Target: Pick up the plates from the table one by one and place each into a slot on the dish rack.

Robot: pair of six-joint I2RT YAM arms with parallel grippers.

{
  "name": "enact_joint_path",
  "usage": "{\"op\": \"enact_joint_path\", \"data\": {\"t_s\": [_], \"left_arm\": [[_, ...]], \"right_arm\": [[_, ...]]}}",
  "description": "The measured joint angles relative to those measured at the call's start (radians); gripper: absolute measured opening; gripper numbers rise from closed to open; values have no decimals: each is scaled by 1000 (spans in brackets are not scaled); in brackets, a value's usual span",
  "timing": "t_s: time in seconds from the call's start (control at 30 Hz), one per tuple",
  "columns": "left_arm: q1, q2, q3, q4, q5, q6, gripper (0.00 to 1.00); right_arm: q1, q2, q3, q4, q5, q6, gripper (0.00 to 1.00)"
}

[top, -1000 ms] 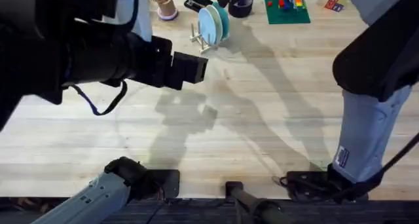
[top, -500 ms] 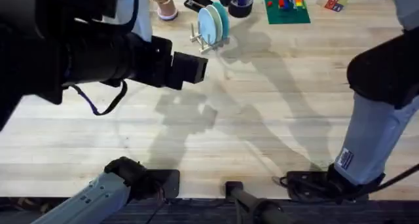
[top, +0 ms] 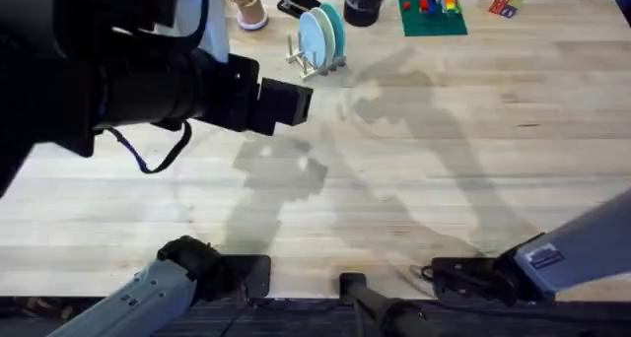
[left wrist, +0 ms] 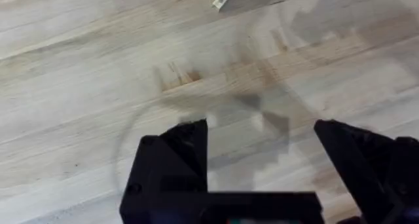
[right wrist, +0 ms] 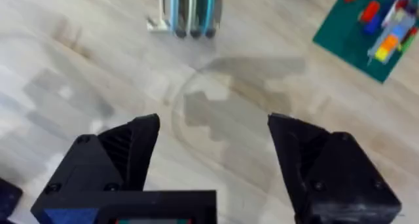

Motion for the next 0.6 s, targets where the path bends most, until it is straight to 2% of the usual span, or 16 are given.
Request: {"op": "enact_joint_path", "data": {"t_s": [0.3, 0.43, 0.6], "left_arm": [[0, 0, 0, 0, 0, 0, 994], [0, 0, 0, 0, 0, 0, 995], [0, 0, 0, 0, 0, 0, 995]], "right_arm": [[-34, -257, -323, 11, -6, 12, 995], [-27, -320, -374, 3, -8, 23, 995], [-25, -330, -384, 3, -8, 40, 995]]}}
